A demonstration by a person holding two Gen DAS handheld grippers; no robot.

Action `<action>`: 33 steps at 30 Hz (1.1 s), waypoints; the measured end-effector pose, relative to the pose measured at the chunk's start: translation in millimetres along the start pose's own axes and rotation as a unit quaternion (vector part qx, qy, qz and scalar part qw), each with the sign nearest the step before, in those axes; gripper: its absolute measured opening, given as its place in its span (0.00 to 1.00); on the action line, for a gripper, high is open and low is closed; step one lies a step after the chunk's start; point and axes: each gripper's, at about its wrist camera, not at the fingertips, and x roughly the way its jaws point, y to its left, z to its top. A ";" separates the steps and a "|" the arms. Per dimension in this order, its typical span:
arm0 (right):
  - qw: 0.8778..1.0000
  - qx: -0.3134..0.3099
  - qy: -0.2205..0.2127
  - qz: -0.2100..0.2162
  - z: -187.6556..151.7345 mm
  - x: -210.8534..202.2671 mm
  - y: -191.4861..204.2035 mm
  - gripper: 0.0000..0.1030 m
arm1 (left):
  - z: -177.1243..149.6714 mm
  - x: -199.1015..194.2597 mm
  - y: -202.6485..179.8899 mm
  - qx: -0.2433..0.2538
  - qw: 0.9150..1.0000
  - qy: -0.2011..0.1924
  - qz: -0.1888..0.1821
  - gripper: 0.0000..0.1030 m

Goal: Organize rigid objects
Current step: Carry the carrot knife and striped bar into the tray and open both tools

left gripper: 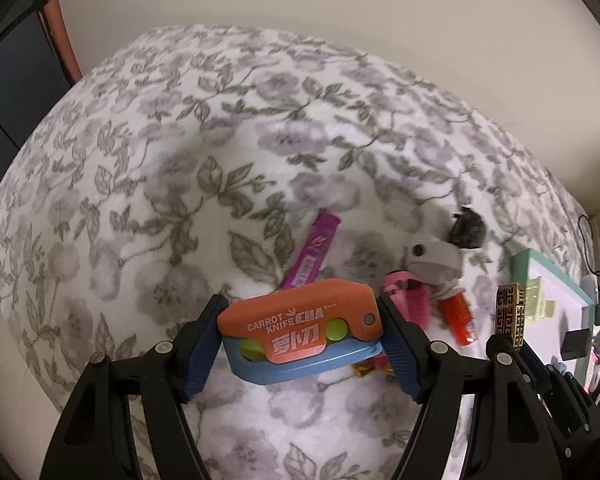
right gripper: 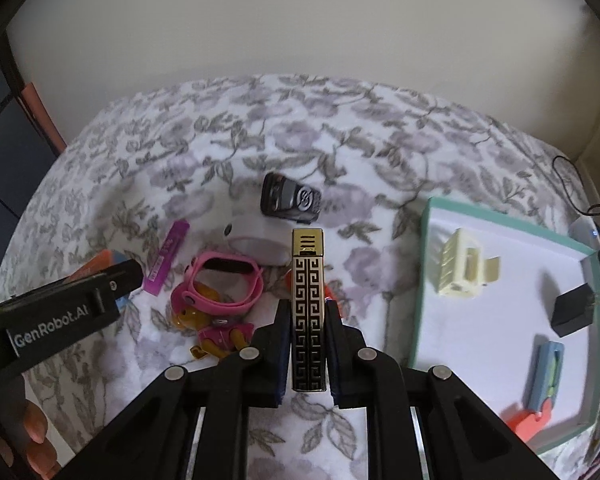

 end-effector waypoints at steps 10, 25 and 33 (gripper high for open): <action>0.999 0.027 -0.014 -0.009 -0.8 -25.9 -37.1 0.16 | -7.9 -26.9 -37.8 0.040 0.999 -0.035 -0.011 0.73; 0.988 0.140 0.020 -0.058 -25.5 -32.2 -156.1 0.16 | -39.1 -40.3 -126.0 0.122 0.991 -0.041 -0.045 0.73; 0.980 0.184 0.025 -0.067 -44.3 -41.8 -206.9 0.16 | -67.6 -34.6 -183.9 0.190 0.978 -0.036 -0.072 0.73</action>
